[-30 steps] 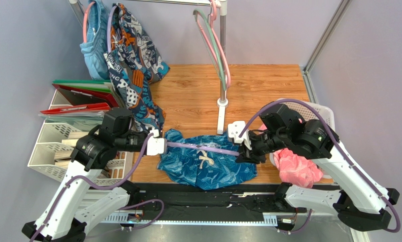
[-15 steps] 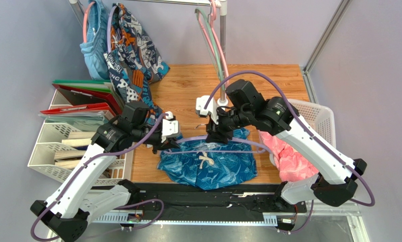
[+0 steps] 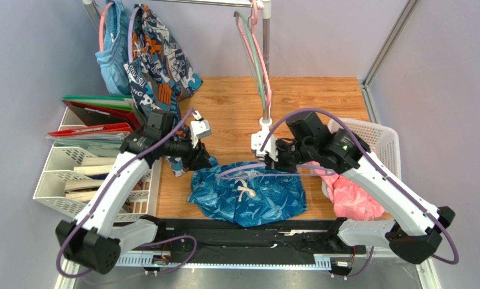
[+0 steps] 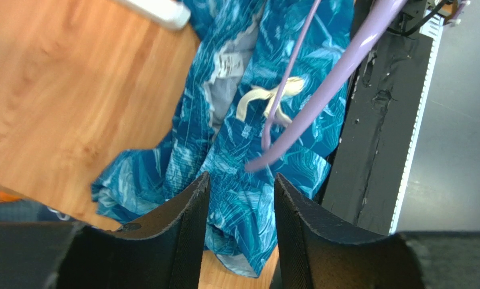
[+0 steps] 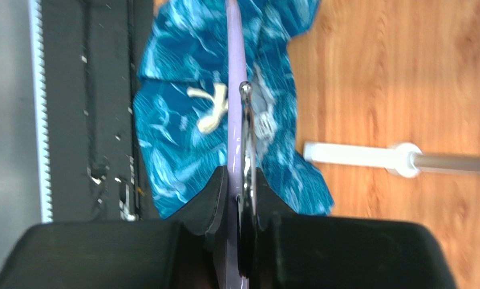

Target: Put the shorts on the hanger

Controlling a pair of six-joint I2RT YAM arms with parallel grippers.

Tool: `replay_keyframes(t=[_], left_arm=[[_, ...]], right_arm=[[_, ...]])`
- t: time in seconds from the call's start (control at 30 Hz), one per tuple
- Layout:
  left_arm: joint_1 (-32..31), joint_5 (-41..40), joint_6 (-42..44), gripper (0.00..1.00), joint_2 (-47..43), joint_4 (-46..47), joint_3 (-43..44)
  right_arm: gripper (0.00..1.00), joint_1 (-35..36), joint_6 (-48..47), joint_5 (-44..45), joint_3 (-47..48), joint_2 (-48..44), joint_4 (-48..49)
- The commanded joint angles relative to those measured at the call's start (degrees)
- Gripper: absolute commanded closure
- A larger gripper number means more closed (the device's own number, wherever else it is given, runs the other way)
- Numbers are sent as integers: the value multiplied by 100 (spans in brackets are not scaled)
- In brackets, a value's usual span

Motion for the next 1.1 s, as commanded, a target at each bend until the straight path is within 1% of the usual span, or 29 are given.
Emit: replay_keyframes(t=[0.0, 0.07, 0.1, 0.2, 0.27, 0.3, 0.37, 0.4, 0.47, 0.5, 0.6, 0.7, 0.87, 0.9, 0.97, 1.0, 1.07], left_arm=[[92, 289, 420, 51, 674, -125, 132], [92, 290, 1001, 51, 1035, -407, 212], [92, 194, 1578, 51, 1236, -495, 290], [92, -70, 2556, 51, 1701, -898, 510], [83, -79, 3137, 51, 1958, -1267, 686], [74, -123, 3636, 49, 2168, -1521, 835], [31, -211, 3860, 48, 2318, -1576, 889], [-4, -307, 4130, 47, 2415, -1620, 837], [-144, -491, 4439, 42, 2460, -1612, 714], [-206, -710, 4684, 41, 2468, -1533, 522], [-365, -966, 4915, 40, 2451, -1235, 196], [-418, -1125, 5055, 40, 2556, -971, 54], [-514, -1257, 5275, 47, 2785, -935, 63], [-541, -1266, 5302, 51, 2741, -952, 37], [-611, -1249, 5451, 56, 2654, -987, -25], [-629, -1240, 5495, 63, 2531, -1040, -51], [-708, -1222, 5583, 71, 2373, -1049, -95]], right_arm=[[100, -342, -568, 345, -65, -397, 13], [100, -649, -560, 240, -47, -415, -6], [100, -728, -560, 213, -30, -389, -14], [100, -1045, -542, -103, 84, -249, -146], [100, -1081, -542, -296, 120, -161, -242], [100, -1089, -542, -358, 128, -134, -252], [100, -1116, -568, -507, 120, -46, -243], [100, -1107, -577, -551, 111, -20, -243], [100, -1134, -586, -648, 120, 59, -208], [100, -1125, -586, -675, 120, 86, -199], [100, -1134, -577, -754, 120, 165, -182], [100, -1142, -595, -807, 120, 235, -164], [100, -1195, -595, -807, 102, 306, -155], [100, -1204, -577, -833, 111, 349, -155], [100, -1318, -551, -946, 155, 393, -181], [100, -1362, -542, -1000, 181, 420, -199], [100, -1423, -507, -1096, 234, 499, -217]])
